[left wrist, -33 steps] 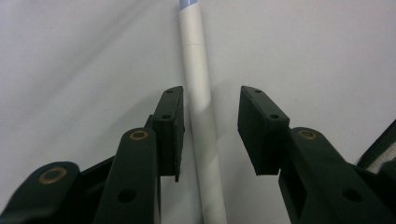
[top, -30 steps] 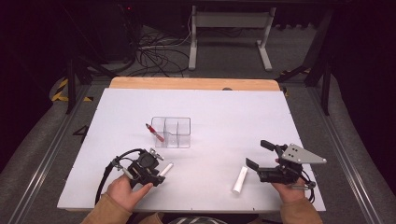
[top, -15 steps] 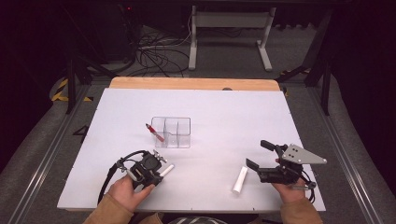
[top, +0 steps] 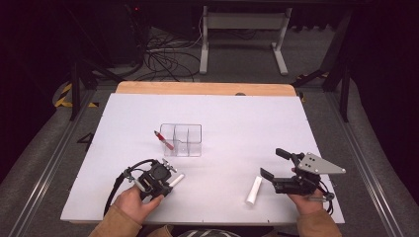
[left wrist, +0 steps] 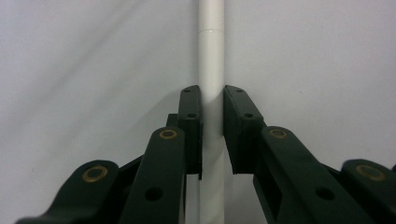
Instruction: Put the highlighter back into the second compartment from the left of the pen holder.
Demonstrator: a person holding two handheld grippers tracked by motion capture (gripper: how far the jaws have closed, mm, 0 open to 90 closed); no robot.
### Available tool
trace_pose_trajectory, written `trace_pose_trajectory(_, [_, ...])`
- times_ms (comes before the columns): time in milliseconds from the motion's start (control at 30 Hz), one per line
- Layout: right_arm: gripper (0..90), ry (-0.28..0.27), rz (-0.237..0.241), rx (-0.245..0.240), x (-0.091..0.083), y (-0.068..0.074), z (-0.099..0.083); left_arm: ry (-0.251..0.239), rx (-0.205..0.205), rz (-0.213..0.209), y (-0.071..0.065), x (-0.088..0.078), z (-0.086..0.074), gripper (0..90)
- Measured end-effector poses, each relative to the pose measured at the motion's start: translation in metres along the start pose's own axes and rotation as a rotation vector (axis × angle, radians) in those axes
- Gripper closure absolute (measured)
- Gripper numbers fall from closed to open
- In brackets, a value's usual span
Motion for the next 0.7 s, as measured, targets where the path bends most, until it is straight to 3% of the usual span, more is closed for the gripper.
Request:
trace_pose_trajectory(233, [14.0, 0.002, -0.003, -0.003, 0.0, 0.0, 0.0, 0.004, 0.01, 0.012, -0.001, -0.001, -0.001, 78.6])
trace_pose_trajectory(333, [14.0, 0.001, -0.005, -0.002, 0.0, 0.0, 0.0, -0.018, 0.016, 0.017, -0.001, -0.004, -0.001, 78.6])
trace_pose_trajectory(467, [14.0, 0.0, -0.003, -0.004, 0.0, -0.001, 0.0, -0.077, 0.011, 0.011, 0.0, -0.013, -0.001, 78.6])
trace_pose_trajectory(600, [14.0, 0.001, -0.004, 0.0, 0.0, 0.0, -0.001, -0.166, 0.002, 0.018, 0.003, -0.025, -0.001, 78.6])
trace_pose_trajectory(700, [14.0, 0.002, -0.002, 0.0, 0.0, 0.0, -0.001, -0.231, -0.007, -0.004, 0.004, -0.031, -0.003, 78.6])
Point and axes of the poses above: each handheld gripper's, and its own axes: x roughly forward along the jaws, z roughly out of its top, y roughly to its left, the point moved 2 cm from there along x, roughly forward along the jaws, and after that the axes turned 5 degrees about -x, right-handed, at the moved point
